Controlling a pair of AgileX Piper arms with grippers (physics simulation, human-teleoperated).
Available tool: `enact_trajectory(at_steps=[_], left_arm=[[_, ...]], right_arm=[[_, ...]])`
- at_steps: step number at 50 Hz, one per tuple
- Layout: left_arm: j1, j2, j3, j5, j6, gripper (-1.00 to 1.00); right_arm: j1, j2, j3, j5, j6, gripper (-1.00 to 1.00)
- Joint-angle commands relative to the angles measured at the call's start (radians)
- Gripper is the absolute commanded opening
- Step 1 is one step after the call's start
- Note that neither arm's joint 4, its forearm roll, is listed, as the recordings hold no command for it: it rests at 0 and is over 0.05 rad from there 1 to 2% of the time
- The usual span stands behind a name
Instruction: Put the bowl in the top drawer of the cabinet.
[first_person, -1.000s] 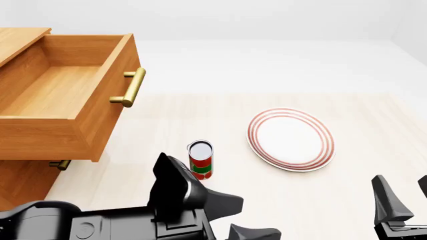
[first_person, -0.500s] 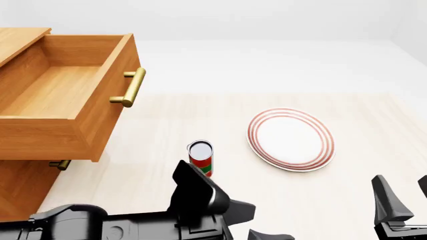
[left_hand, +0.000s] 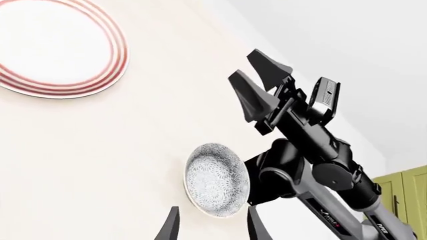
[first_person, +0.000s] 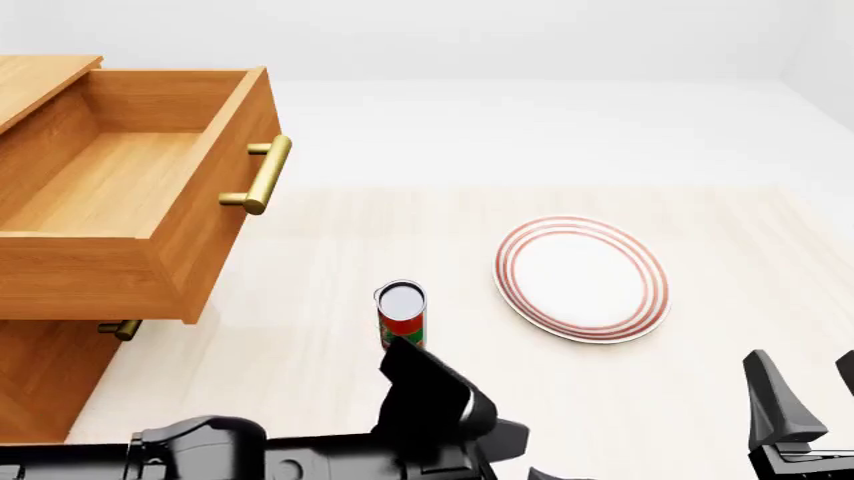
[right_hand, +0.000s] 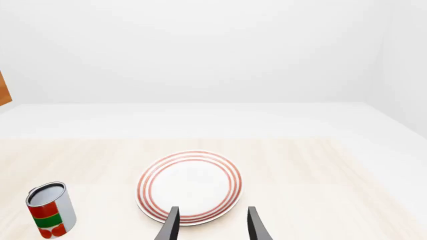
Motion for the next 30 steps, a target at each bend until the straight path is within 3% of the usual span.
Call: enact_trajectory(at_steps=[1, 30], left_arm=[[-0.01, 0.048, -0.014, -0.014, -0.022, 1.0], [-0.006, 0.168, -0.025, -0.084, -0.072, 1.0]], right_arm=[[0.0, 0.0, 0.0, 0.0, 0.0, 1.0], [0.0, 0.0, 0.0, 0.0, 0.0, 1.0]])
